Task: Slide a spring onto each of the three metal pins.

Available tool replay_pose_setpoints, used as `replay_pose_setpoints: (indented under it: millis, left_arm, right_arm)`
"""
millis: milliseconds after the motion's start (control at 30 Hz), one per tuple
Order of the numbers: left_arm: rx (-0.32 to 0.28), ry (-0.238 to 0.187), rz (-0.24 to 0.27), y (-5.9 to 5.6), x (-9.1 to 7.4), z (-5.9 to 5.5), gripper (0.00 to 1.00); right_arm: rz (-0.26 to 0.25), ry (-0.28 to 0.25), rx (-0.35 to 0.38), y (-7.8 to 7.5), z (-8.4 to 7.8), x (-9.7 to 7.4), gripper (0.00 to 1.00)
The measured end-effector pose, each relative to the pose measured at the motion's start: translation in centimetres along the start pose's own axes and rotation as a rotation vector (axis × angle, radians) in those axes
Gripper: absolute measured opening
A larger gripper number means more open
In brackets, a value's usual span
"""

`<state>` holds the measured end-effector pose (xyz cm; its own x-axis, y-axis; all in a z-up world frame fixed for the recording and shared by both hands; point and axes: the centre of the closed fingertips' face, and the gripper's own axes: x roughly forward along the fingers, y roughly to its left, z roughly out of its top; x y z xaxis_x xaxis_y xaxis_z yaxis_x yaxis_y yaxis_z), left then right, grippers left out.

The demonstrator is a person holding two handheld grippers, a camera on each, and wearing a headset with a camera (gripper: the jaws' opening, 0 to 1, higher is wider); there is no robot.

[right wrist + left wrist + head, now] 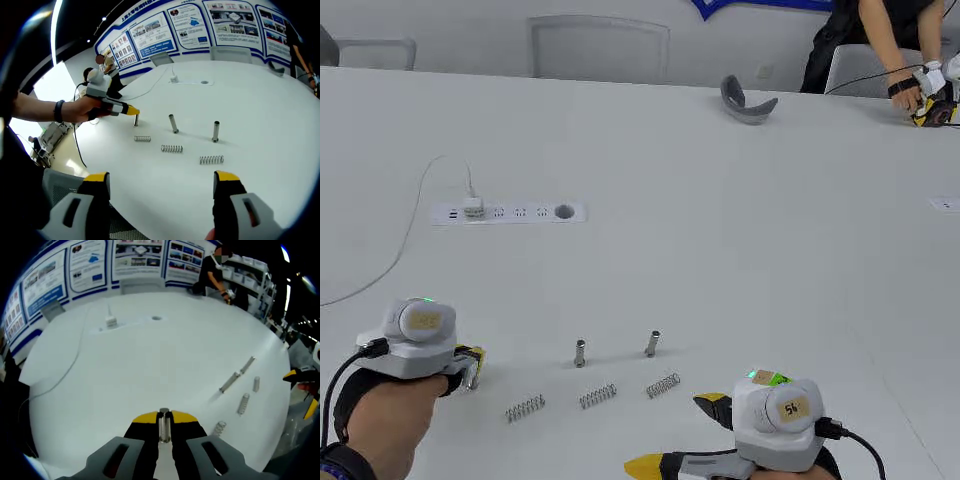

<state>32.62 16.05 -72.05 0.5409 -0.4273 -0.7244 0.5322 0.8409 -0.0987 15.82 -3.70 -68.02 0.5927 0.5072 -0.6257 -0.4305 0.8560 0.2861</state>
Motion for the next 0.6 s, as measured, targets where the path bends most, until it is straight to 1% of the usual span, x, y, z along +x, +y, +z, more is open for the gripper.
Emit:
replay_pose_setpoints:
  millis: [200, 433, 600]
  left_arm:
    - [0.007, -0.007, 0.0, -0.04, -0.4, -0.12, 0.07]
    - [0.01, -0.028, -0.006, -0.31, -0.82, -0.09, 0.07]
    - [0.026, -0.032, -0.009, -0.19, -0.49, -0.01, 0.07]
  right_arm:
    - [0.0, 0.001, 0.004, 0.03, -0.01, -0.03, 0.86]
    - [0.005, 0.005, 0.004, 0.3, -0.08, 0.06, 0.86]
    - [0.014, 0.001, 0.004, 0.54, 0.01, 0.17, 0.86]
